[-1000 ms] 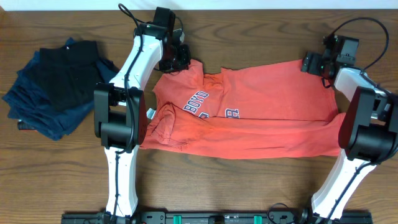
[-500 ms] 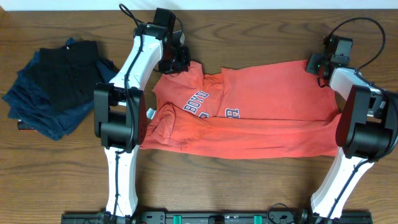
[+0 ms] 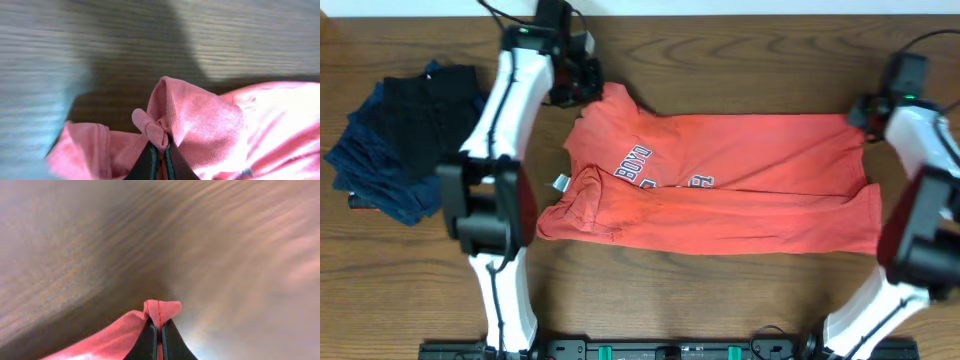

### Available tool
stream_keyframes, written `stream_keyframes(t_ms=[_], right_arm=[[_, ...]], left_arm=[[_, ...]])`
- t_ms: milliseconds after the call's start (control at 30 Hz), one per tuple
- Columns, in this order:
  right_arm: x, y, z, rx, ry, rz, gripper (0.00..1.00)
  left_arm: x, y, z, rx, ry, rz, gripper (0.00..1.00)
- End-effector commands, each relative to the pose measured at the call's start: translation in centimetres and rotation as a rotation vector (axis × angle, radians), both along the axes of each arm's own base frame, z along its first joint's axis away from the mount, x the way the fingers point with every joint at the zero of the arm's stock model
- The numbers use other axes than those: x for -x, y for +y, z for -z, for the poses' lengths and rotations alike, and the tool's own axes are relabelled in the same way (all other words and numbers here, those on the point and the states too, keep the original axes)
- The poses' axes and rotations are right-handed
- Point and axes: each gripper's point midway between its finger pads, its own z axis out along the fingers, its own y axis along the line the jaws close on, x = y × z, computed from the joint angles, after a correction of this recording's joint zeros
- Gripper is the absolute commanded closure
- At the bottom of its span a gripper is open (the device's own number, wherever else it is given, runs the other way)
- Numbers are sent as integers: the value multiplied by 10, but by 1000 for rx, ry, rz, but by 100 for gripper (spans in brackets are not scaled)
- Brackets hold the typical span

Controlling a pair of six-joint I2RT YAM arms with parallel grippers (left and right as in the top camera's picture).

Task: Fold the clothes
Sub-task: 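Fold the top edge down toward the front with both grippers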

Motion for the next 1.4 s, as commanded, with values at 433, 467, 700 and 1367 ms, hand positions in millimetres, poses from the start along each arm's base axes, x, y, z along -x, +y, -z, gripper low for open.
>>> stream_keyframes(t_ms=[433, 467, 700, 1367], right_arm=[[122, -28, -75, 74, 239, 143, 99], [129, -28, -74, 84, 268, 150, 99], [159, -27, -70, 99, 400, 161, 99], [203, -27, -64, 11, 538, 217, 81]], left_arm=[[102, 17, -40, -57, 247, 136, 93], [105, 17, -39, -58, 261, 139, 93], [121, 19, -28, -63, 332, 150, 94], [173, 38, -2, -149, 546, 151, 48]])
